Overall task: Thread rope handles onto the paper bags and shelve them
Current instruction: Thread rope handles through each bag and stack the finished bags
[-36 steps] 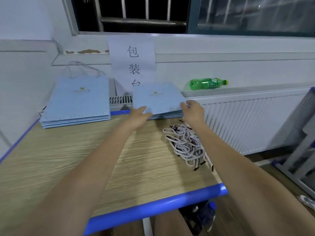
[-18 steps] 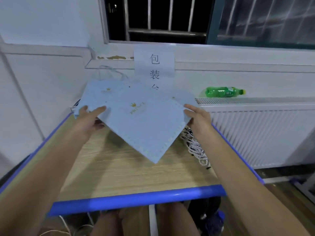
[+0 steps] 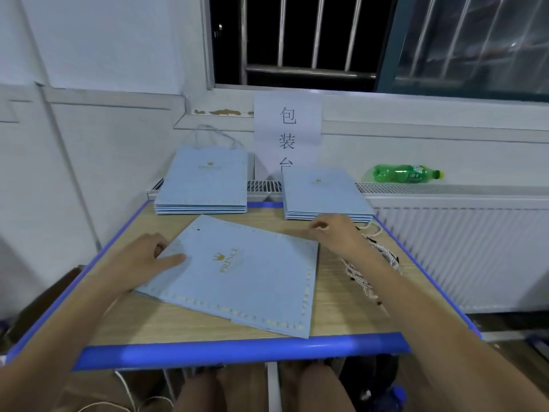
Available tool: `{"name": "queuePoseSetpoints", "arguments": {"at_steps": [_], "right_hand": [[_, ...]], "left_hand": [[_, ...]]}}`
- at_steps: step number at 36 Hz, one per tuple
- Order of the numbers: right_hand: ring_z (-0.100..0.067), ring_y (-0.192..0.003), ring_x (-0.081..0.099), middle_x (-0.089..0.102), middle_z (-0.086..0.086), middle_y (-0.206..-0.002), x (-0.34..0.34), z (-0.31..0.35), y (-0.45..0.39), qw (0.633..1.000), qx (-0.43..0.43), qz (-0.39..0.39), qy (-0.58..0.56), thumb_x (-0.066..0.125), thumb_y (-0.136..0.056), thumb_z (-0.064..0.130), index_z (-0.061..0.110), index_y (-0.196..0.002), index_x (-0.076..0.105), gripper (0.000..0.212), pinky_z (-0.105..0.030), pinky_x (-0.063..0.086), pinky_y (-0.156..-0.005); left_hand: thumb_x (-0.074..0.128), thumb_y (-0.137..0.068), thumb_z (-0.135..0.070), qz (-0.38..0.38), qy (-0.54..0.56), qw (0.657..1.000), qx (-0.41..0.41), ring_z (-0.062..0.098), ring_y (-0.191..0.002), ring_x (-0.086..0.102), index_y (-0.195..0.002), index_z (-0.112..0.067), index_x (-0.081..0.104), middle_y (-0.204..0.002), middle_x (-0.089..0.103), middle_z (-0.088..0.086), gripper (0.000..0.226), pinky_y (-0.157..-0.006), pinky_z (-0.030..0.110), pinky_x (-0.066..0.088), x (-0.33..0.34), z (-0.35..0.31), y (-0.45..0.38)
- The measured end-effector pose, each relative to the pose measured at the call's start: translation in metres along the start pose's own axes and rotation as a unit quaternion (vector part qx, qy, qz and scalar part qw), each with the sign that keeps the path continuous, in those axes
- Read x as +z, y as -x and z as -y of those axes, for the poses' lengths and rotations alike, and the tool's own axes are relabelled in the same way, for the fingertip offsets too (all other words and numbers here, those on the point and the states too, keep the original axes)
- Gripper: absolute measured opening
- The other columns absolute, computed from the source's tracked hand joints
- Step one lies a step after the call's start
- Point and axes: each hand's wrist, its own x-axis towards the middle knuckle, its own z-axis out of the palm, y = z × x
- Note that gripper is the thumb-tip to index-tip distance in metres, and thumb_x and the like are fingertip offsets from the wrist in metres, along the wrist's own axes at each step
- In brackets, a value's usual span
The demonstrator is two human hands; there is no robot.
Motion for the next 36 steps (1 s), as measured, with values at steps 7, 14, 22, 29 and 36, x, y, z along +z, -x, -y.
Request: {"name": "queuePoseSetpoints", "arguments": {"at_steps": [7, 14, 22, 29, 36], "right_hand": [[-0.03, -0.081, 0.064, 0.069, -0.013, -0.088, -0.031, -0.032, -0.011, 0.983, 0.11, 0.007, 0.145, 0.048, -0.088, 0.008, 0.005, -0.086, 0.069, 0.021, -0.032, 0.051, -0.069], [-0.023, -0.078, 0.065, 0.071, -0.008, -0.087, -0.028, -0.026, -0.005, 0.973, 0.115, 0.059, 0.191, 0.061, -0.086, 0.012, 0.012, -0.093, 0.074, 0.015, -0.03, 0.053, -0.071], [-0.016, -0.074, 0.064, 0.069, -0.003, -0.092, -0.06, -0.009, -0.021, 0.979, 0.134, -0.111, -0.108, 0.062, -0.091, 0.016, 0.006, -0.107, 0.069, 0.02, -0.023, 0.052, -0.072], [-0.013, -0.055, 0.064, 0.067, -0.003, -0.071, -0.128, 0.033, -0.04, 0.916, 0.092, -0.252, -0.298, 0.063, -0.091, 0.014, 0.009, -0.097, 0.066, 0.009, -0.031, 0.056, -0.071], [-0.007, -0.059, 0.061, 0.066, 0.006, -0.067, -0.177, 0.067, -0.045, 0.866, -0.053, -0.362, -0.341, 0.053, -0.092, 0.003, 0.018, -0.087, 0.064, 0.019, -0.025, 0.054, -0.068]], "left_hand": [[0.067, -0.083, -0.041, 0.023, -0.007, 0.997, -0.075, 0.017, -0.07, 0.056, -0.092, -0.018, 0.054, -0.077, 0.06, 0.002, 0.028, -0.057, 0.027, 0.036, -0.003, -0.003, -0.001], [0.055, -0.087, -0.051, 0.04, -0.073, 0.994, -0.075, 0.015, -0.071, 0.052, -0.086, -0.012, 0.058, -0.087, 0.064, 0.006, 0.039, -0.057, 0.025, 0.036, -0.003, -0.02, -0.009], [0.063, -0.088, -0.037, 0.066, 0.023, 0.994, -0.082, 0.022, -0.096, 0.051, -0.094, -0.013, 0.06, -0.101, 0.056, 0.002, 0.025, -0.079, 0.03, 0.037, 0.002, -0.018, -0.019], [0.065, -0.088, -0.025, 0.091, 0.092, 0.988, -0.082, 0.018, -0.081, 0.058, -0.086, -0.017, 0.058, -0.09, 0.06, -0.001, 0.012, -0.066, 0.028, 0.042, 0.0, -0.018, -0.02], [0.064, -0.089, -0.019, 0.099, 0.136, 0.981, -0.095, 0.02, -0.074, 0.061, -0.09, -0.011, 0.057, -0.087, 0.064, 0.004, 0.012, -0.061, 0.029, 0.043, -0.002, -0.02, -0.015]]}}
